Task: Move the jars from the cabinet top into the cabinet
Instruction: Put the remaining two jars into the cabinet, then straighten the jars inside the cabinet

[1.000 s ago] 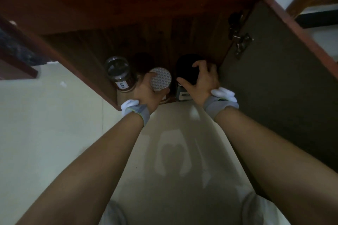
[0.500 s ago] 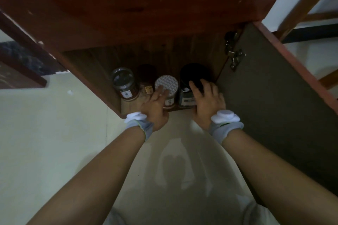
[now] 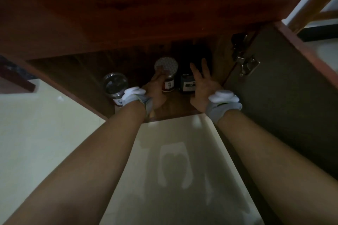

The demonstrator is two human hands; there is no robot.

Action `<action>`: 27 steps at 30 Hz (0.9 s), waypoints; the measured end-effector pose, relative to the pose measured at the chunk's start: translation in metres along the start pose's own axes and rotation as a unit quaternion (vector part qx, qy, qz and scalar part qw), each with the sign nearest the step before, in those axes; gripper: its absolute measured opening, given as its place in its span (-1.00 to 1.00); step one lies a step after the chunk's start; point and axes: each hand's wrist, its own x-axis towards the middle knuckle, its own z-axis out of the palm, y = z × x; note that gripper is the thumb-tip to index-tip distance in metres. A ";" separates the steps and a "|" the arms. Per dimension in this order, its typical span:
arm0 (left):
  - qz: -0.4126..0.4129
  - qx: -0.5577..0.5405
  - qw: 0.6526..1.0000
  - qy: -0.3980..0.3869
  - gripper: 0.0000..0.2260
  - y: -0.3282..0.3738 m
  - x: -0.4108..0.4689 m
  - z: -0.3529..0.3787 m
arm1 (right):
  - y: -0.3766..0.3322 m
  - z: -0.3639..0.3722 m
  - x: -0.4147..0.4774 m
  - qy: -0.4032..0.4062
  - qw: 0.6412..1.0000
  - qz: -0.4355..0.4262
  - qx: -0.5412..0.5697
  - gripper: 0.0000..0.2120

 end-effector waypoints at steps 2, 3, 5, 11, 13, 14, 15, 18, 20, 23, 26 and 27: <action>0.003 -0.006 1.000 0.020 -0.33 -0.001 0.006 0.002 | -0.005 0.000 0.010 0.004 1.000 0.014 0.000 -0.02; -0.001 -0.010 0.999 0.038 -0.35 -0.002 0.009 0.004 | -0.007 0.002 0.015 0.006 1.000 0.022 -0.005 -0.02; -0.013 -0.030 0.995 0.092 -0.38 -0.001 0.010 0.009 | -0.012 0.002 0.019 0.015 0.999 0.029 -0.013 -0.02; -0.037 -0.028 0.998 0.053 -0.31 0.008 0.013 0.009 | -0.002 0.011 0.034 0.022 1.000 0.004 -0.015 -0.12; -0.037 -0.017 0.997 0.059 -0.36 0.008 0.016 0.005 | 0.004 0.010 0.035 0.006 1.000 -0.020 -0.017 -0.03; -0.037 -0.019 0.998 0.053 -0.40 0.008 0.017 0.003 | 0.006 0.009 0.035 0.000 1.000 -0.025 -0.014 0.00; -0.040 -0.014 0.998 0.042 -0.44 0.010 0.017 -0.001 | 0.008 0.009 0.034 -0.001 1.000 -0.022 -0.005 0.02; -0.043 -0.009 0.998 0.047 -0.49 0.025 0.007 -0.015 | 0.005 0.007 0.031 0.049 0.999 0.006 0.017 0.07; -0.039 -0.046 0.995 0.075 -0.45 0.034 -0.004 -0.016 | 0.003 0.004 0.028 0.082 0.996 -0.005 0.024 0.02; -0.047 -0.024 0.990 0.131 -0.65 0.045 -0.027 -0.017 | 0.001 -0.010 0.005 0.072 0.995 -0.028 0.065 -0.18; -0.029 -0.009 0.989 0.142 -0.76 0.063 -0.057 -0.032 | -0.005 -0.036 -0.030 0.062 0.997 -0.035 0.043 -0.50; -0.025 -0.001 0.989 0.145 -0.77 0.070 -0.066 -0.041 | -0.007 -0.046 -0.042 0.068 0.997 -0.036 0.024 -0.60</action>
